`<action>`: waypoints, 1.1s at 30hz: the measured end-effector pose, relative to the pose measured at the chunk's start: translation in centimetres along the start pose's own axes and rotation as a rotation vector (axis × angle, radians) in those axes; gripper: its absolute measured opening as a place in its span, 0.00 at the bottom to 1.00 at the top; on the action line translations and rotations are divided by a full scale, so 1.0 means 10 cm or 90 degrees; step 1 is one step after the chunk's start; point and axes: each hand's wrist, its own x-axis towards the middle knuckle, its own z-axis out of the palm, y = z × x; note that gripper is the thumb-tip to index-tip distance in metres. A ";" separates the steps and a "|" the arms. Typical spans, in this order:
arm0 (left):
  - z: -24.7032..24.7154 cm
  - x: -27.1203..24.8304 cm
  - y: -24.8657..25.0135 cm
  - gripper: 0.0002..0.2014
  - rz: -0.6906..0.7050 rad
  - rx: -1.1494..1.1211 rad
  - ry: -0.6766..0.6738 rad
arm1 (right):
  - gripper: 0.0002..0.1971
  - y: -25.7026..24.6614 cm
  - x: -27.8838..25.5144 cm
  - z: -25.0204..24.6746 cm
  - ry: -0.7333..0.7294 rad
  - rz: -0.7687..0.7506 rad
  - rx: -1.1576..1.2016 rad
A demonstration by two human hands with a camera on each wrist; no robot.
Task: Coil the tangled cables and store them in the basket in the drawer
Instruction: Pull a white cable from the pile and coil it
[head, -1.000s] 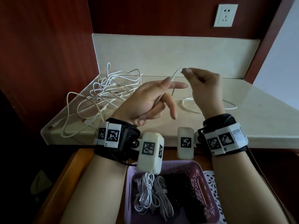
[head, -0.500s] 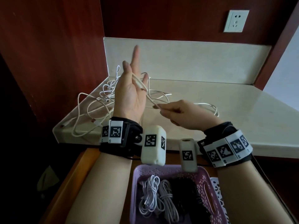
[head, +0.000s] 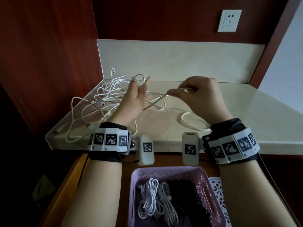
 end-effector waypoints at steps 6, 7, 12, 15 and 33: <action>0.14 -0.14 0.14 0.19 -0.053 0.110 -0.205 | 0.16 0.02 0.03 -0.04 0.101 -0.100 0.031; 0.15 -0.15 0.15 0.19 -0.067 0.060 -0.220 | 0.17 0.05 0.03 -0.05 0.119 -0.098 0.033; 0.15 -0.20 0.24 0.27 -0.059 -0.109 -0.319 | 0.21 0.15 0.04 -0.02 0.169 0.012 0.010; 0.15 -0.22 0.27 0.30 -0.052 -0.137 -0.370 | 0.22 0.16 0.03 0.03 0.155 0.055 0.021; -0.18 -0.01 0.19 0.23 0.094 -0.865 0.127 | 0.12 0.24 -0.11 0.27 -0.410 0.073 -0.051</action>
